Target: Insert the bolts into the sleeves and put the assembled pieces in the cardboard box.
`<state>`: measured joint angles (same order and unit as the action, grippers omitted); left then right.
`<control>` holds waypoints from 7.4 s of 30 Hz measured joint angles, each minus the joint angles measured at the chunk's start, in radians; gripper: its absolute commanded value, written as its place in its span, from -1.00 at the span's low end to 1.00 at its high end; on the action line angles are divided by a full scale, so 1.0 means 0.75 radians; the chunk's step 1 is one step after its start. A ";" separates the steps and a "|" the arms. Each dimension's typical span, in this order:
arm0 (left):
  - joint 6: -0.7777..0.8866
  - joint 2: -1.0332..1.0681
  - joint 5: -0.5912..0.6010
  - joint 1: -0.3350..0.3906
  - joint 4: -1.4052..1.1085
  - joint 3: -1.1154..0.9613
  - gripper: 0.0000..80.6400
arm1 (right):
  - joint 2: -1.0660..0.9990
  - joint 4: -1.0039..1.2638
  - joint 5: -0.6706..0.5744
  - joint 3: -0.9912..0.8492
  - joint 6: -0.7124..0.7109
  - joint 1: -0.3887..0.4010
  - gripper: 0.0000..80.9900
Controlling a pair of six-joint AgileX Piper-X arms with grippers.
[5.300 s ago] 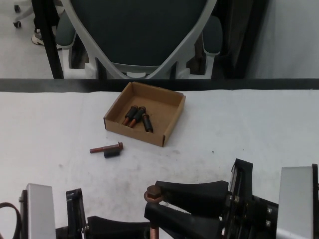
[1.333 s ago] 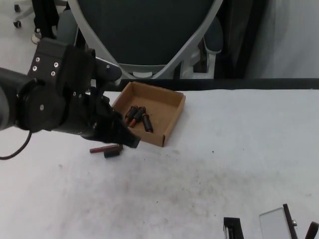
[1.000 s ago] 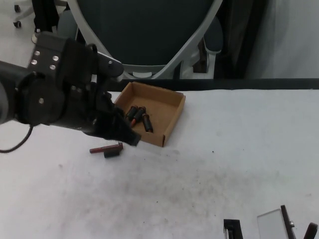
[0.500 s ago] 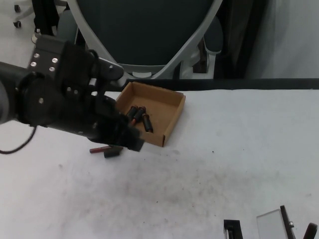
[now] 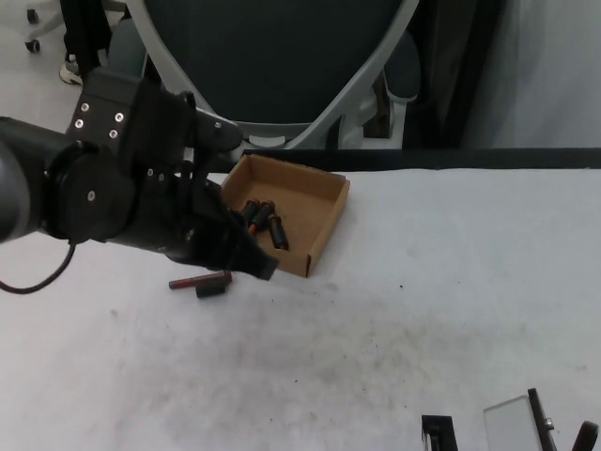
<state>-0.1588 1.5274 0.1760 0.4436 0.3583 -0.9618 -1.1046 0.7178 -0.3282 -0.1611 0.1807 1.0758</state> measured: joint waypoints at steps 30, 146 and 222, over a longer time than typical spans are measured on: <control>-0.032 0.576 -0.066 -0.006 0.239 -0.721 -0.98 | 0.000 -0.003 0.000 0.000 0.000 0.000 -0.55; -0.915 0.801 -0.031 -0.140 0.899 -0.827 -0.98 | 0.000 -0.222 0.199 0.002 0.019 0.000 -0.55; -0.214 -0.518 0.303 0.163 -0.369 0.824 0.01 | 0.000 -0.348 0.243 0.003 0.029 0.000 -0.55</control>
<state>-0.3194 1.1389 0.4031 0.5661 0.0812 -0.3441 -1.1046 0.4566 -0.1462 -0.1588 0.2024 1.0758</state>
